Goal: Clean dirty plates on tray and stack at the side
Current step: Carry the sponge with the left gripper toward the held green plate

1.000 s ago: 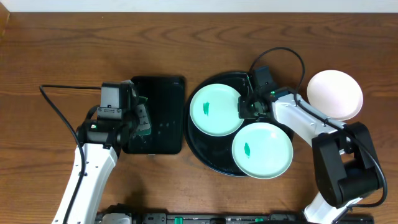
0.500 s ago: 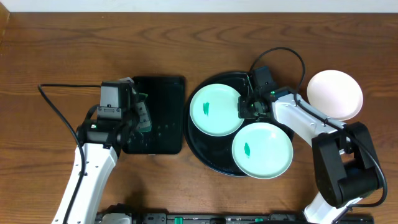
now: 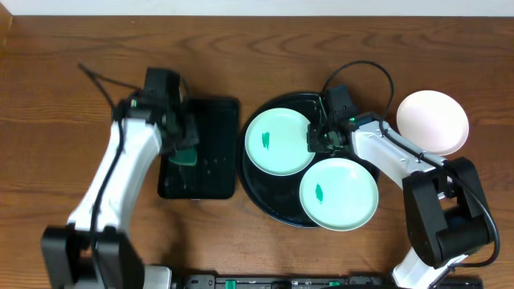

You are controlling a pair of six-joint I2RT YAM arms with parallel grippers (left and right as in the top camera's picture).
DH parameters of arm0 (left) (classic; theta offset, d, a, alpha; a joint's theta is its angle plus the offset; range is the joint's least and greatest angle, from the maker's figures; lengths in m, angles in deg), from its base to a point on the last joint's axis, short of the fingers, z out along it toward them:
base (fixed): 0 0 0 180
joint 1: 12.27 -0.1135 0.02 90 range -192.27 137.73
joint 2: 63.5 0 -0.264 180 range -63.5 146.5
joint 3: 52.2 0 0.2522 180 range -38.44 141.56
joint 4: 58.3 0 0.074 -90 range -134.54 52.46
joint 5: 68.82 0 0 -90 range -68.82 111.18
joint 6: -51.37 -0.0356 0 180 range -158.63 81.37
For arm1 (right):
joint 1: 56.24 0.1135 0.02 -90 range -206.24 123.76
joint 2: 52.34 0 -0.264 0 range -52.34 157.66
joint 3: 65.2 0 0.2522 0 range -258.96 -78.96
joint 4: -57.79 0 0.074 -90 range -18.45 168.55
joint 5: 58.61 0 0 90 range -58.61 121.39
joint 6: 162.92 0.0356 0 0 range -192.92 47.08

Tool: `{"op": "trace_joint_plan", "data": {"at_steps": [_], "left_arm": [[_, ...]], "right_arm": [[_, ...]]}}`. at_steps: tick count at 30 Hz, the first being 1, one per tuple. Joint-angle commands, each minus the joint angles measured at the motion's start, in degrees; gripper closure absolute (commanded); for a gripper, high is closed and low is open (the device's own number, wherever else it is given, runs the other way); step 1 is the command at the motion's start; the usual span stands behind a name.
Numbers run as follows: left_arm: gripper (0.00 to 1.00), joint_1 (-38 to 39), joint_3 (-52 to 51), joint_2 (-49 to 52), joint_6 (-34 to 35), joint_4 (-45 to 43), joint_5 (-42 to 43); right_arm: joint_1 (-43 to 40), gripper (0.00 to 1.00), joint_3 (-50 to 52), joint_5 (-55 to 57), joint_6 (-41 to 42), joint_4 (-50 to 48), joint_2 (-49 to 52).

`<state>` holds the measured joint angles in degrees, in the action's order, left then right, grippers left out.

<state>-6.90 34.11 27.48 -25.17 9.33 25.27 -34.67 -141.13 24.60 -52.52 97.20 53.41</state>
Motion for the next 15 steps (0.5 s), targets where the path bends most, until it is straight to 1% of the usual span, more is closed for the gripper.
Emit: {"op": "trace_joint_plan", "data": {"at_steps": [1, 3, 5, 10, 15], "left_arm": [[0.93, 0.2, 9.9, 5.2, -1.0, 5.4, -0.7], [0.93, 0.3, 13.4, 7.6, -1.0, 9.0, -0.6], [0.93, 0.5, 14.2, 8.8, -1.0, 10.2, -0.6], [0.93, 1.6, 13.0, 9.0, -0.9, 10.0, -0.2], [0.93, 3.3, 12.4, 9.0, -0.9, 8.4, 4.1]], "right_arm": [[0.3, 0.99, 0.1, 0.5, 0.4, -0.1, 1.0], [0.3, 0.99, 0.1, 0.5, 0.4, -0.1, 1.0], [0.3, 0.99, 0.1, 0.5, 0.4, -0.1, 1.0], [0.3, 0.99, 0.1, 0.5, 0.4, -0.1, 1.0], [0.3, 0.99, 0.1, 0.5, 0.4, -0.1, 1.0]]}}
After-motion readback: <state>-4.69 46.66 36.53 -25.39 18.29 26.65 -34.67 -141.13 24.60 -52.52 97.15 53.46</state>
